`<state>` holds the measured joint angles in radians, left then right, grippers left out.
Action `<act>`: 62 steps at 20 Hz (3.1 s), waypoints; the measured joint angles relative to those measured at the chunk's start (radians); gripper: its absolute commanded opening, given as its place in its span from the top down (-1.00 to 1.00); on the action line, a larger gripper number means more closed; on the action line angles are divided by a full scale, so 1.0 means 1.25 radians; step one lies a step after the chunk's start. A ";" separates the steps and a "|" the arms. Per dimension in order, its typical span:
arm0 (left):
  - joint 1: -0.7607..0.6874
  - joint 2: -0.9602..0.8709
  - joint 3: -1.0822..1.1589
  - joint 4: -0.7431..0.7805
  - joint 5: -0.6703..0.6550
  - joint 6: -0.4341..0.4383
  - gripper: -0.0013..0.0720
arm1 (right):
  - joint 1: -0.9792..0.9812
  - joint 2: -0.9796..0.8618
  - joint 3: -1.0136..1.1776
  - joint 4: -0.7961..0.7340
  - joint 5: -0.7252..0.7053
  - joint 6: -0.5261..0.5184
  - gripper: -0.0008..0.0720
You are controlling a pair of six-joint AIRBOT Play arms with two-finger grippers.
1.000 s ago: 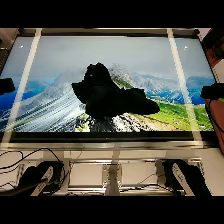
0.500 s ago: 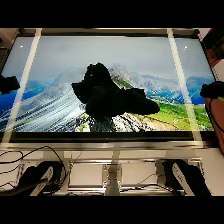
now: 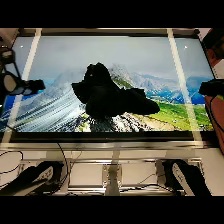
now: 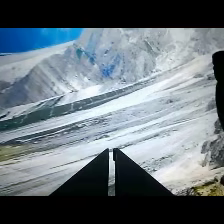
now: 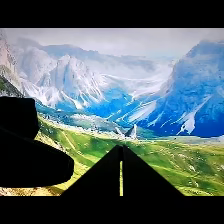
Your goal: Fold the clothes and pants, and hang the long-sleeved shirts on hangers.
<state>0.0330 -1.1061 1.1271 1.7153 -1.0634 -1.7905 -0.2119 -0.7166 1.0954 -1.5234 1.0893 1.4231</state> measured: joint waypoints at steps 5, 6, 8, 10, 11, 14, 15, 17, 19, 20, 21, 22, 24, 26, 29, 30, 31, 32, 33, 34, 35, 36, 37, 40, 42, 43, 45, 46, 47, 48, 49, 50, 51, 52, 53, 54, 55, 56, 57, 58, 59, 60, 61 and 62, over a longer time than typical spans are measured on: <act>0.001 -0.154 0.000 -0.314 0.114 0.144 0.79 | 0.000 0.000 0.000 0.003 -0.005 0.000 0.88; 0.001 -0.178 0.000 -0.365 0.143 0.160 0.35 | 0.000 0.000 0.000 0.003 -0.006 0.000 0.88; 0.001 -0.222 -0.001 -0.437 0.202 0.179 -0.38 | 0.000 -0.001 0.000 0.002 -0.007 0.000 0.88; 0.002 -0.260 -0.001 -0.481 0.248 0.194 -0.38 | 0.000 -0.003 0.000 0.002 -0.008 0.000 0.88; 0.002 -0.275 -0.001 -0.493 0.260 0.202 -0.38 | 0.000 -0.005 0.000 0.002 -0.008 0.000 0.88; 0.002 -0.318 -0.001 -0.532 0.290 0.249 -0.38 | 0.000 -0.013 0.000 0.002 -0.011 0.000 0.88; 0.002 -0.331 -0.001 -0.551 0.300 0.266 -0.38 | 0.000 -0.015 -0.001 0.002 -0.013 0.000 0.88; 0.002 -0.357 -0.001 -0.595 0.327 0.296 -0.38 | 0.000 -0.020 -0.001 0.003 -0.018 0.000 0.88; 0.002 -0.385 -0.001 -0.635 0.360 0.313 -0.38 | 0.000 -0.025 -0.001 0.004 -0.023 0.000 0.88; 0.002 -0.399 -0.001 -0.652 0.375 0.321 -0.38 | 0.000 -0.026 -0.001 0.005 -0.023 0.000 0.88; 0.002 -0.412 -0.001 -0.667 0.385 0.324 -0.38 | 0.000 -0.027 -0.001 0.006 -0.023 0.000 0.88; 0.001 -0.426 0.000 -0.683 0.398 0.328 -0.38 | 0.000 -0.028 -0.001 0.006 -0.023 0.000 0.88; -0.004 -0.446 0.000 -0.704 0.424 0.332 -0.37 | 0.000 -0.029 -0.001 0.010 -0.027 0.000 0.88; -0.016 -0.461 0.001 -0.719 0.460 0.336 -0.30 | 0.000 -0.029 -0.001 0.023 -0.028 0.001 0.88; -0.043 -0.477 0.002 -0.726 0.519 0.338 0.72 | 0.000 -0.029 -0.001 0.043 -0.028 0.001 0.88; -0.054 -0.481 0.002 -0.727 0.538 0.338 0.85 | 0.000 -0.029 -0.002 0.048 -0.028 0.001 0.88; -0.063 -0.482 0.006 -0.728 0.558 0.341 0.85 | 0.000 -0.030 -0.002 0.051 -0.028 0.001 0.88; -0.070 -0.483 0.011 -0.730 0.575 0.340 0.85 | 0.000 -0.030 -0.002 0.054 -0.028 0.001 0.88; -0.074 -0.482 0.016 -0.730 0.582 0.340 0.85 | 0.000 -0.032 -0.002 0.057 -0.028 0.001 0.88; -0.078 -0.476 0.024 -0.731 0.591 0.344 0.86 | 0.000 -0.035 -0.002 0.058 -0.028 0.001 0.88; -0.081 -0.465 0.031 -0.731 0.597 0.357 0.86 | 0.000 -0.041 -0.002 0.058 -0.027 0.001 0.90; -0.083 -0.447 0.035 -0.731 0.599 0.380 0.86 | 0.000 -0.050 -0.002 0.056 -0.023 0.001 0.90; -0.084 -0.421 0.039 -0.730 0.599 0.410 0.86 | 0.000 -0.064 -0.002 0.050 -0.008 0.001 0.90; -0.085 -0.317 0.045 -0.692 0.575 0.472 0.86 | 0.000 -0.126 -0.014 0.036 0.060 0.001 0.90; -0.084 -0.236 0.047 -0.636 0.547 0.490 0.86 | 0.000 -0.169 -0.043 0.035 0.084 0.000 0.85; -0.081 -0.198 0.047 -0.612 0.531 0.490 0.86 | 0.000 -0.193 -0.066 0.042 0.086 0.000 0.55; -0.077 -0.136 0.047 -0.579 0.500 0.494 0.85 | 0.000 -0.233 -0.115 0.078 0.060 -0.001 -0.21; -0.075 -0.113 0.047 -0.568 0.489 0.495 0.86 | 0.000 -0.252 -0.139 0.101 0.037 -0.001 -0.21; -0.073 -0.094 0.047 -0.559 0.475 0.497 0.86 | 0.000 -0.268 -0.160 0.124 0.009 -0.001 -0.21; -0.071 -0.080 0.047 -0.554 0.466 0.497 0.86 | 0.000 -0.287 -0.179 0.144 -0.019 -0.001 -0.21; -0.071 -0.070 0.047 -0.549 0.456 0.497 0.86 | 0.000 -0.306 -0.192 0.160 -0.042 -0.001 -0.21; -0.070 -0.064 0.047 -0.544 0.449 0.497 0.85 | 0.000 -0.326 -0.201 0.173 -0.063 0.003 -0.21; -0.069 -0.059 0.047 -0.541 0.437 0.497 0.85 | 0.000 -0.349 -0.209 0.187 -0.078 0.012 -0.21; -0.069 -0.056 0.047 -0.541 0.431 0.497 0.86 | 0.000 -0.371 -0.214 0.206 -0.095 0.020 -0.21; -0.069 -0.053 0.047 -0.539 0.426 0.498 0.85 | 0.000 -0.394 -0.218 0.228 -0.111 0.026 -0.21; -0.069 -0.051 0.047 -0.538 0.420 0.498 0.86 | 0.000 -0.414 -0.220 0.248 -0.126 0.029 -0.21; -0.069 -0.050 0.047 -0.537 0.416 0.499 0.86 | 0.000 -0.435 -0.222 0.269 -0.143 0.030 -0.21; -0.069 -0.049 0.047 -0.536 0.414 0.499 0.85 | 0.000 -0.457 -0.223 0.289 -0.154 0.030 -0.21; -0.069 -0.048 0.047 -0.535 0.412 0.499 0.85 | 0.000 -0.479 -0.224 0.311 -0.164 0.031 -0.21; -0.069 -0.048 0.047 -0.535 0.411 0.499 0.85 | 0.000 -0.499 -0.225 0.334 -0.170 0.031 -0.21; -0.069 -0.047 0.047 -0.535 0.410 0.499 0.85 | 0.000 -0.519 -0.225 0.363 -0.176 0.028 -0.21; -0.069 -0.047 0.047 -0.535 0.409 0.499 0.85 | 0.000 -0.539 -0.226 0.402 -0.180 0.018 -0.21; -0.068 -0.047 0.047 -0.535 0.408 0.499 0.85 | 0.000 -0.555 -0.226 0.449 -0.186 0.002 -0.19; -0.068 -0.047 0.047 -0.535 0.408 0.499 0.85 | 0.000 -0.572 -0.225 0.505 -0.189 -0.020 -0.14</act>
<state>-0.0525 -1.1645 1.1862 1.0470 -0.5533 -1.1667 -0.2123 -1.4319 0.8139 -0.8921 0.8532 1.3987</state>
